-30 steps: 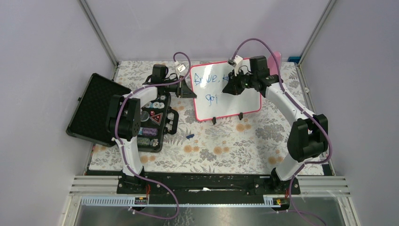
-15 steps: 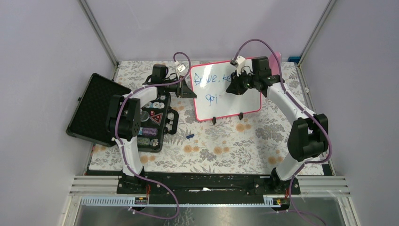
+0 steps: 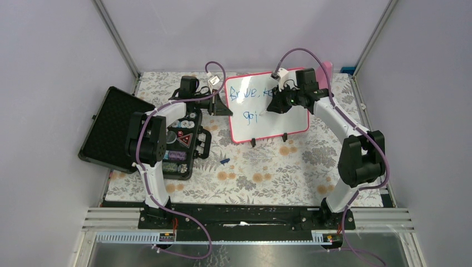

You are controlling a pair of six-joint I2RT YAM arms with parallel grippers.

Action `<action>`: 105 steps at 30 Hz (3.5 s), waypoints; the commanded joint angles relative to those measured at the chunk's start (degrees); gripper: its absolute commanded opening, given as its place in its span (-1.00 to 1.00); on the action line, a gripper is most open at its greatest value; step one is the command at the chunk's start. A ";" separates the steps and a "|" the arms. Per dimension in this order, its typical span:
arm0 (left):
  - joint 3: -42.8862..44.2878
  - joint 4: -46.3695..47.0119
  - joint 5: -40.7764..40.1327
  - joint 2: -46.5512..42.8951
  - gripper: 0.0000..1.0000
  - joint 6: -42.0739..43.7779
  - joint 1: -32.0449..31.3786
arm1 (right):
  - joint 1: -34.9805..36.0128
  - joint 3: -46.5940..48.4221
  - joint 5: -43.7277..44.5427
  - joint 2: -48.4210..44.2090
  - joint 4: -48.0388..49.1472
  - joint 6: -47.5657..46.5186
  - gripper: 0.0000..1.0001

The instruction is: Write a sentence on the whiteboard

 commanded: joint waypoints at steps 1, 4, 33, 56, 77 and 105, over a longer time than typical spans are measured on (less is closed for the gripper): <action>2.68 0.58 1.52 -0.39 -1.00 1.52 0.24 | 0.09 1.13 -0.61 0.71 1.53 -0.12 -1.00; 2.70 0.58 1.45 -0.37 -1.00 1.52 0.30 | 0.07 1.45 -0.66 1.16 1.68 -0.03 -1.00; 2.52 0.58 1.38 -0.39 -1.00 1.76 0.31 | 0.42 -3.98 -0.40 -0.07 2.31 -0.91 -1.00; 2.35 0.58 1.44 -0.54 -1.00 1.84 0.26 | 0.42 1.31 -0.30 -0.17 2.25 0.58 -1.00; 2.55 0.58 1.34 -0.33 -1.00 1.71 0.36 | -2.47 0.08 0.66 -1.04 2.19 -0.47 -1.00; 3.23 0.58 1.17 0.37 -1.00 1.31 0.24 | -1.59 -3.50 -1.89 -0.22 0.42 -2.06 -1.00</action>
